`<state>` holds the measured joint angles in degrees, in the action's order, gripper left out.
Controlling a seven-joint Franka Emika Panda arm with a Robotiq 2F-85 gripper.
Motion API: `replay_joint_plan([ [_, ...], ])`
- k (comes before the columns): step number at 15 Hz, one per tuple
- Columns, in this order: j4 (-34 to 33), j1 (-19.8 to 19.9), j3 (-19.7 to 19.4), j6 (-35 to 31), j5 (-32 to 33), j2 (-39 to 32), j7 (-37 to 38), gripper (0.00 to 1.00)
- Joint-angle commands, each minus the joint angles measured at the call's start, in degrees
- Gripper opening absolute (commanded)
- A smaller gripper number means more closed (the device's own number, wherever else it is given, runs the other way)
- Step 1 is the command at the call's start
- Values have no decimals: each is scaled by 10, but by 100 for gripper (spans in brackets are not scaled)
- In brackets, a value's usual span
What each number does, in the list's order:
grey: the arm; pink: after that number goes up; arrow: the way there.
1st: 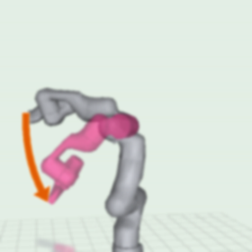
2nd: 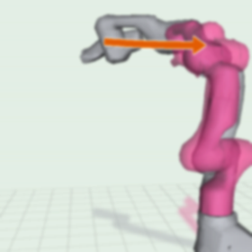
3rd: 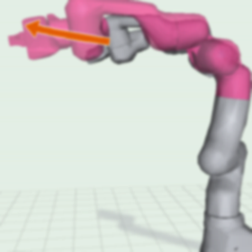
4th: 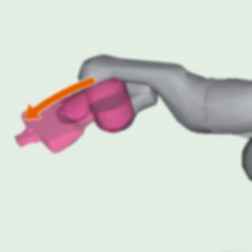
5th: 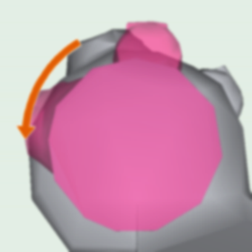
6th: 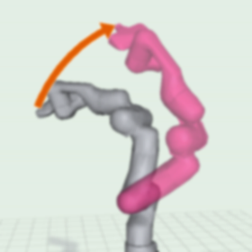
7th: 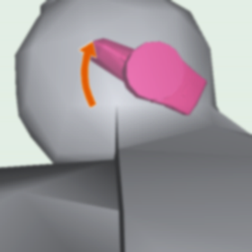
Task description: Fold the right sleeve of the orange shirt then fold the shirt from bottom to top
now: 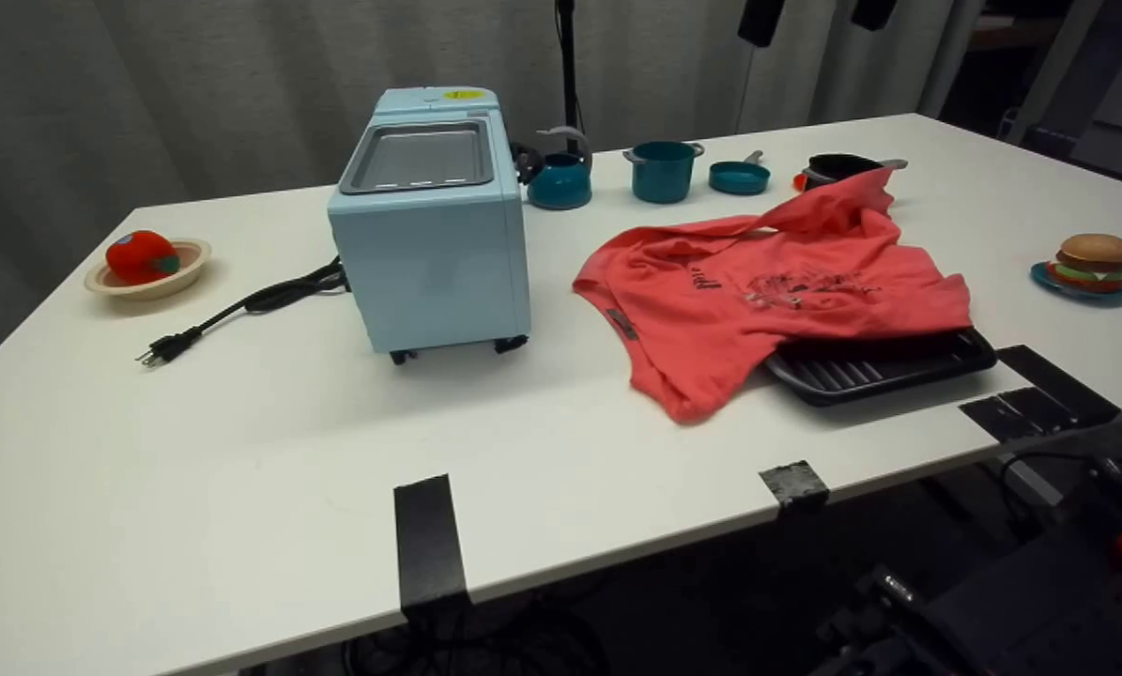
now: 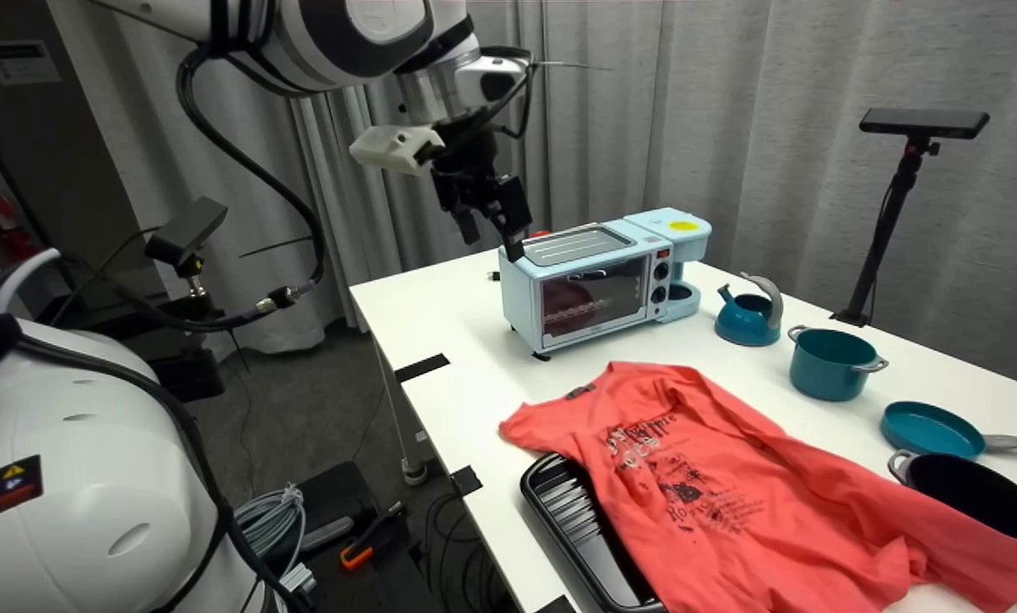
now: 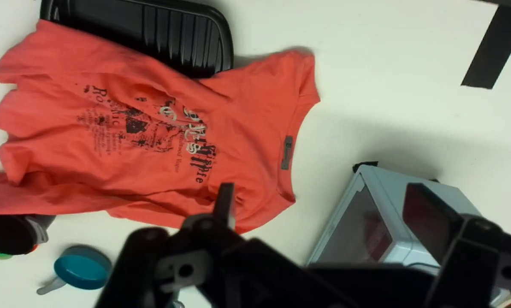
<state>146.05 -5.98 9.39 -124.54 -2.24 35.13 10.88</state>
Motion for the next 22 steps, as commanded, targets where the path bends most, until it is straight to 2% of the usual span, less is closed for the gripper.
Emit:
replay_joint_plan([
  [1,-11,35,-59,-42,2,-43,-40,100],
  [5,-39,74,-116,-111,-6,-132,-63,100],
  [11,-119,114,-158,-189,-10,-297,-52,100],
  [17,-201,158,-199,-206,-16,-412,-38,100],
  [22,-241,193,-236,-206,-16,-447,-18,100],
])
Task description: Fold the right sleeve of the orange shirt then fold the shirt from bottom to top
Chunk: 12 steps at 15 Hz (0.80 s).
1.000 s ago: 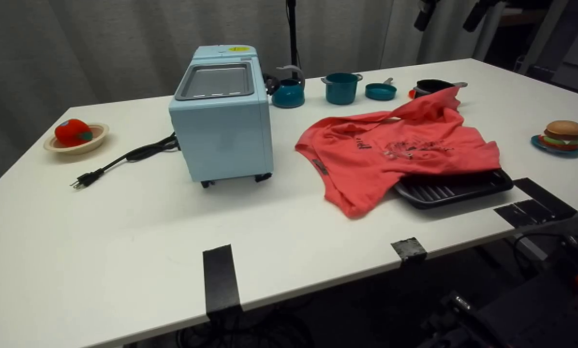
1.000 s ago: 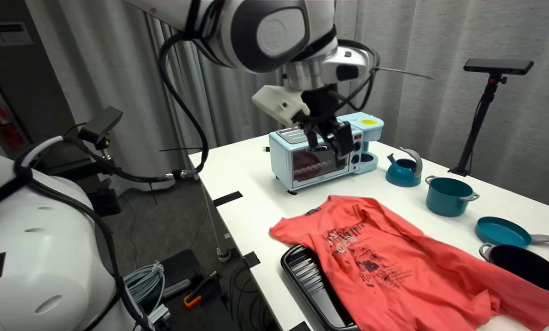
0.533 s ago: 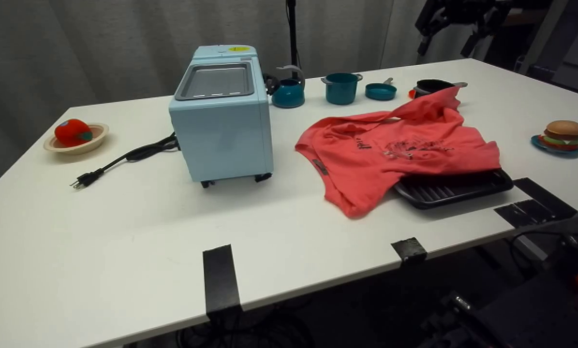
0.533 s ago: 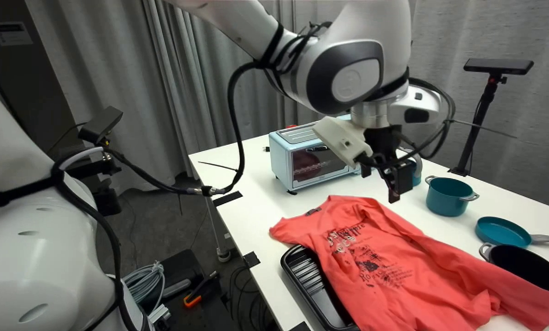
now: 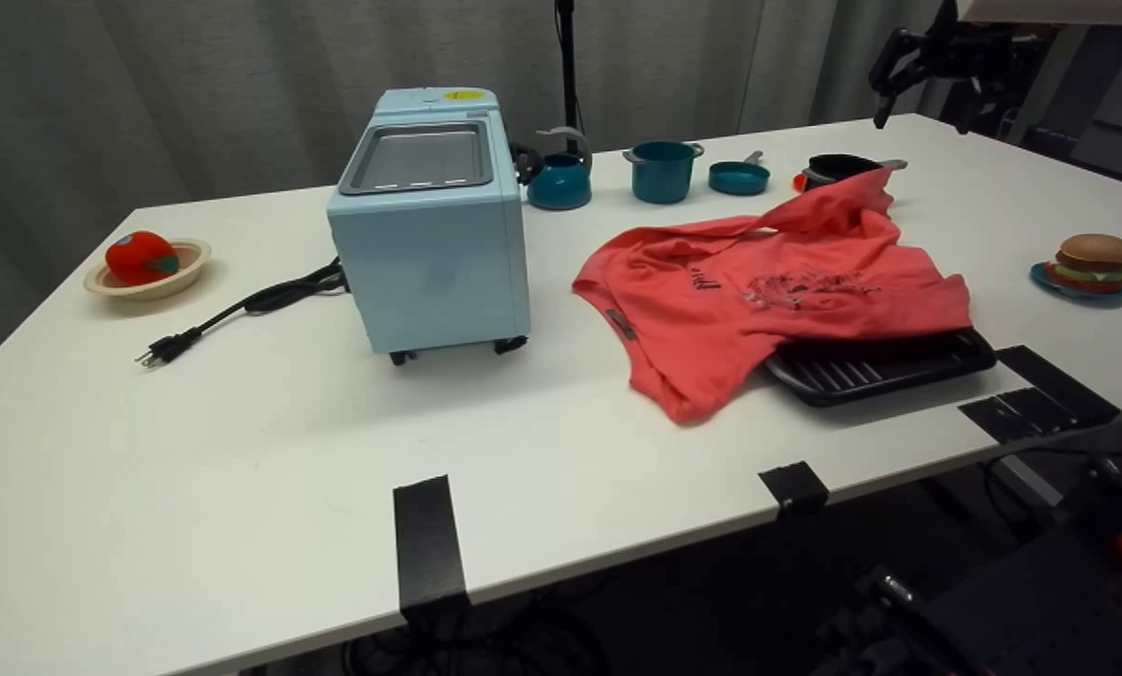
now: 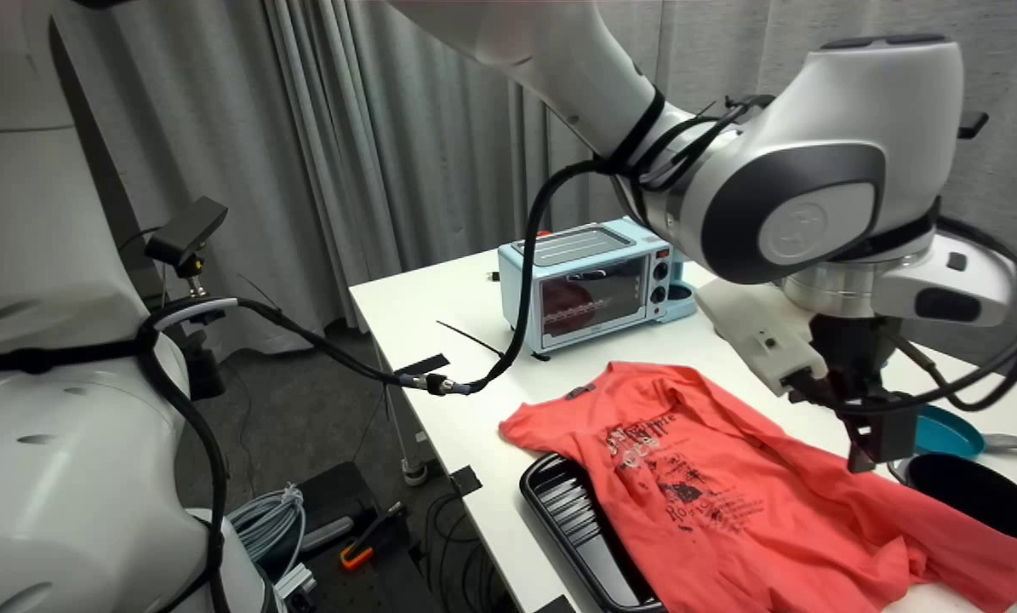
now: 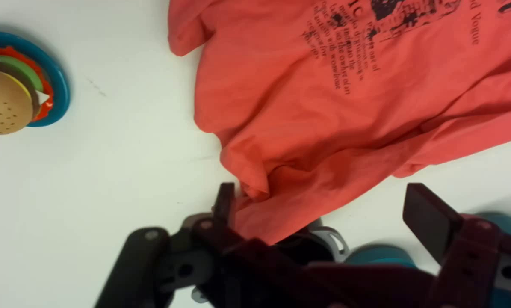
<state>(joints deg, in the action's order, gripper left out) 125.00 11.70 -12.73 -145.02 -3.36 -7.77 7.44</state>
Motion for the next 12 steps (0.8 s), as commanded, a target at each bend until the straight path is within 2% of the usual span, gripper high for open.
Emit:
replay_joint_plan([
  [1,-9,8,-6,2,0,-6,3,100],
  [8,-21,17,-14,2,0,-12,9,100],
  [12,-56,12,-17,-29,1,-72,56,100],
])
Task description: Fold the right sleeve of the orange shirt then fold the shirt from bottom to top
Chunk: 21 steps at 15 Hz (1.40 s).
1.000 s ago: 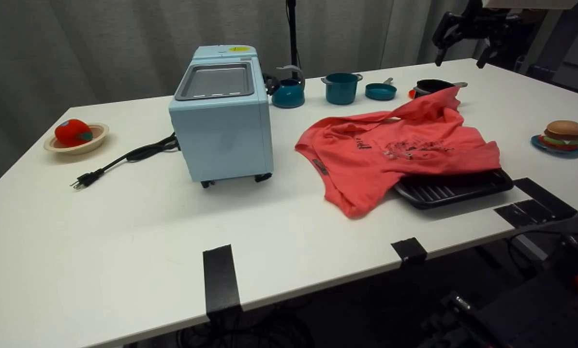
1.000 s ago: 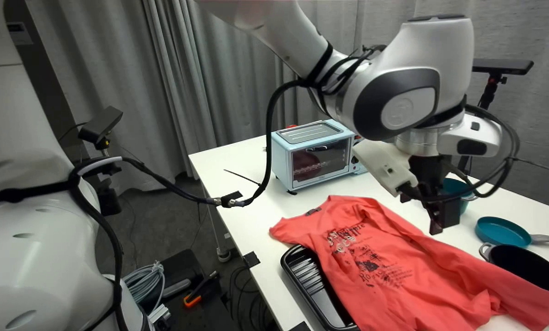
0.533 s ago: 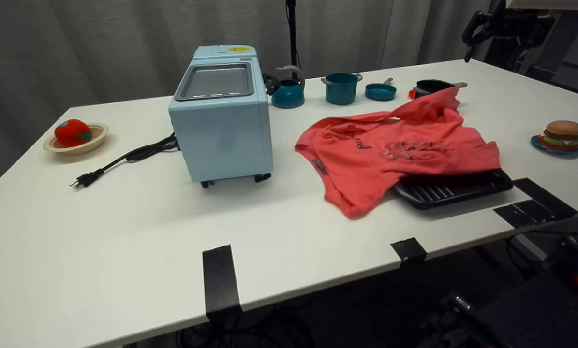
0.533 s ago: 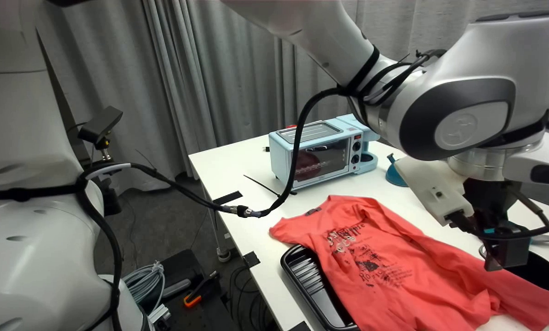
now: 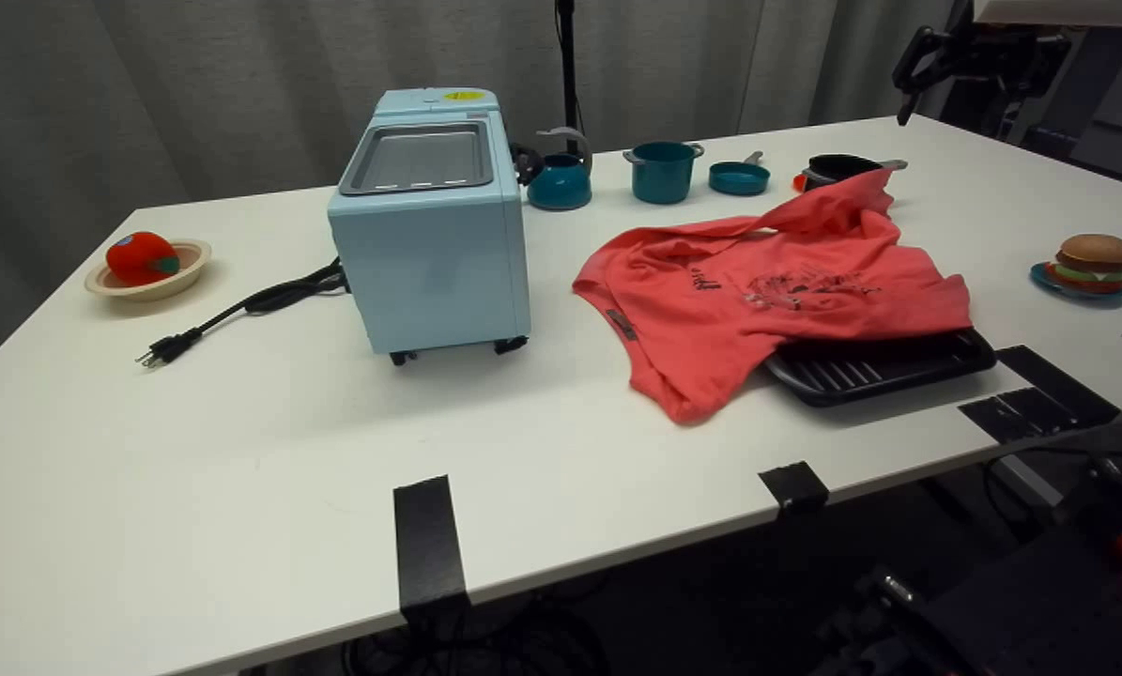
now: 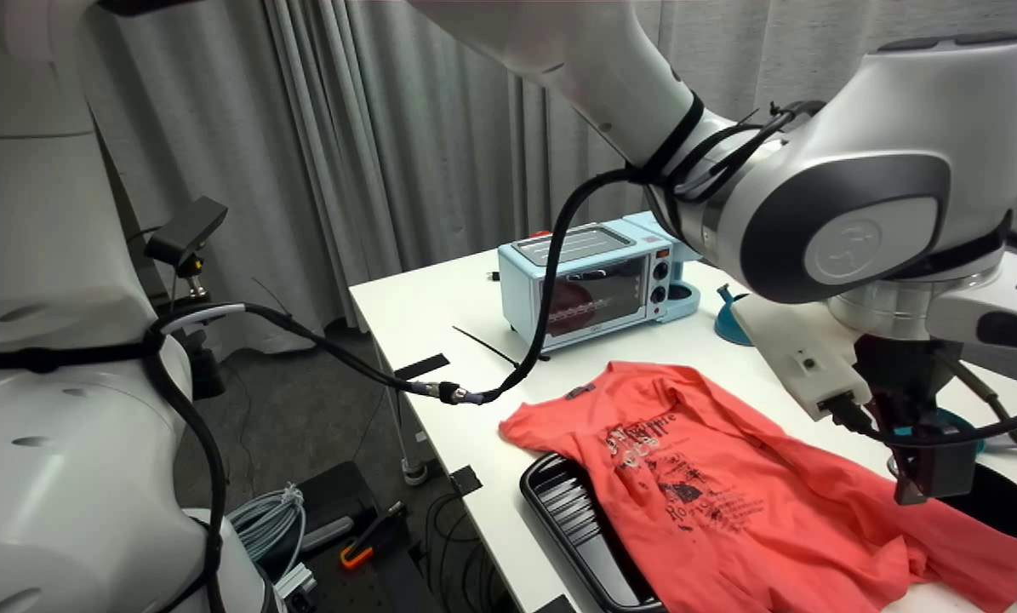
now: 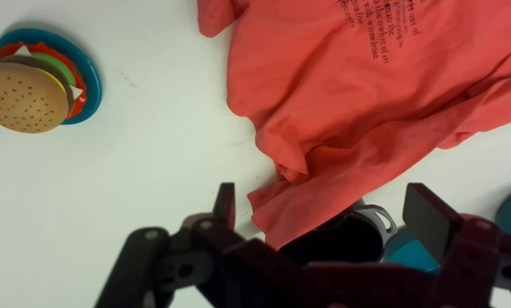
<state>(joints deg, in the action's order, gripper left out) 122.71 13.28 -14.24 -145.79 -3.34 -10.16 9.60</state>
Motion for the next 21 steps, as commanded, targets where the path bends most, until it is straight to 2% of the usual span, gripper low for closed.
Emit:
replay_joint_plan([
  [1,-41,-5,0,-26,-4,-62,46,100],
  [8,-112,-23,5,-76,-29,-168,124,100],
  [15,-191,-43,-2,-72,-30,-258,178,100],
  [20,-234,-52,-4,-70,-30,-297,193,100],
  [21,-242,-54,-4,-69,-30,-304,196,93],
])
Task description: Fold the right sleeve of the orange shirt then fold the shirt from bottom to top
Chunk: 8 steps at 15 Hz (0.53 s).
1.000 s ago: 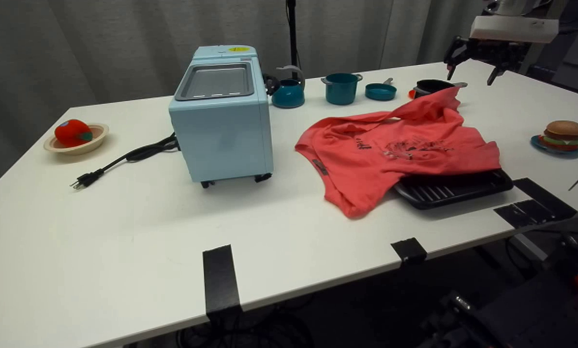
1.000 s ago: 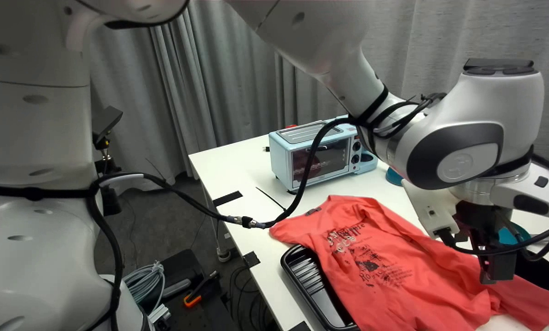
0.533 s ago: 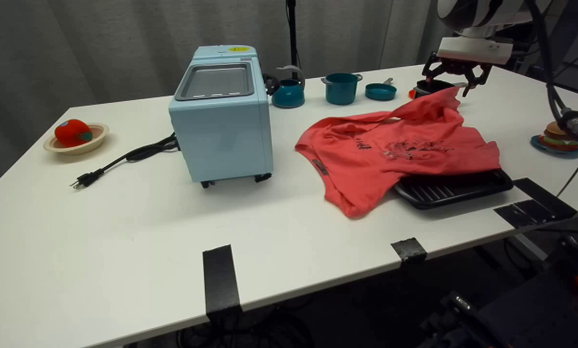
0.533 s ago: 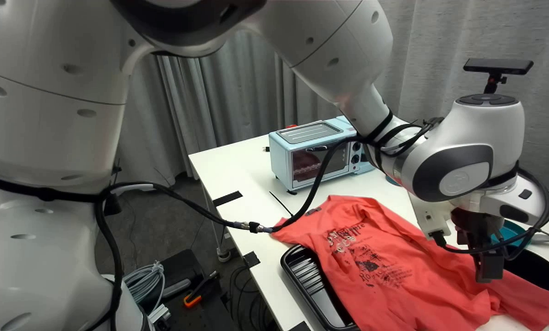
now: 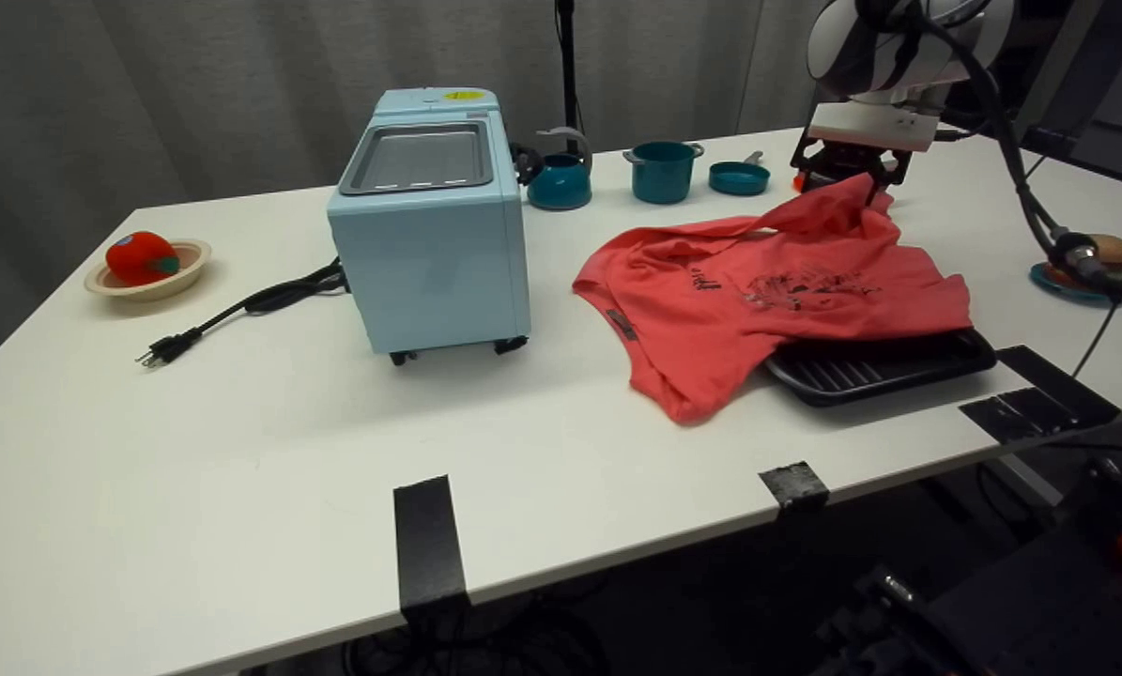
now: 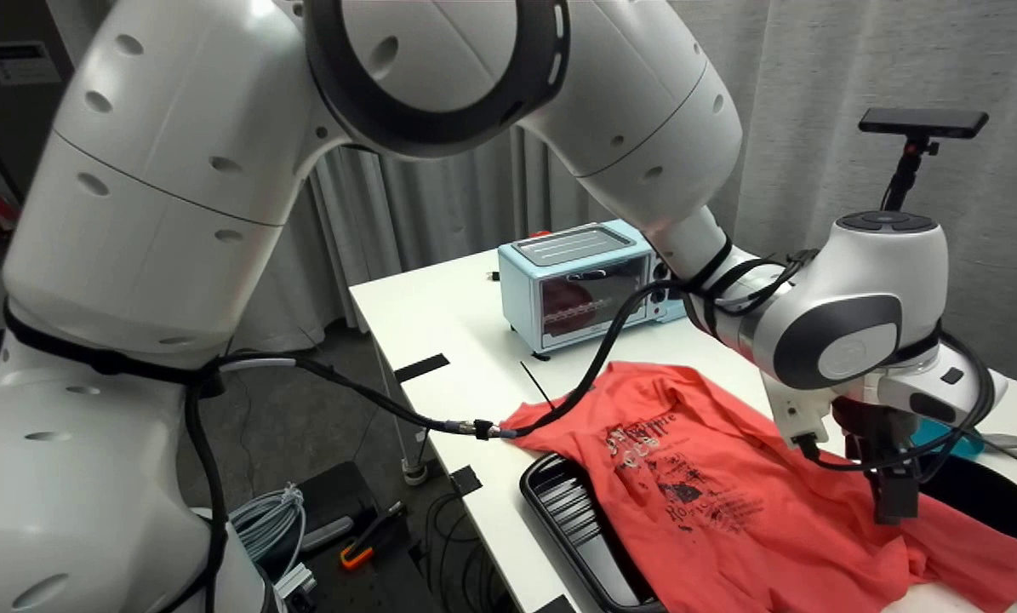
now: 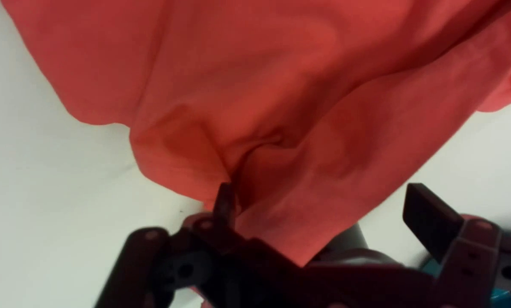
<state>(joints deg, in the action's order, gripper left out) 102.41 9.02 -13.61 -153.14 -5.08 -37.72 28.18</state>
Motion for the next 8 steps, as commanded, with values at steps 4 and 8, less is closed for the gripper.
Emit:
replay_joint_plan([
  [4,-73,-8,-12,11,-14,-48,9,51],
  [8,-80,-7,-15,16,-13,-52,7,20],
])
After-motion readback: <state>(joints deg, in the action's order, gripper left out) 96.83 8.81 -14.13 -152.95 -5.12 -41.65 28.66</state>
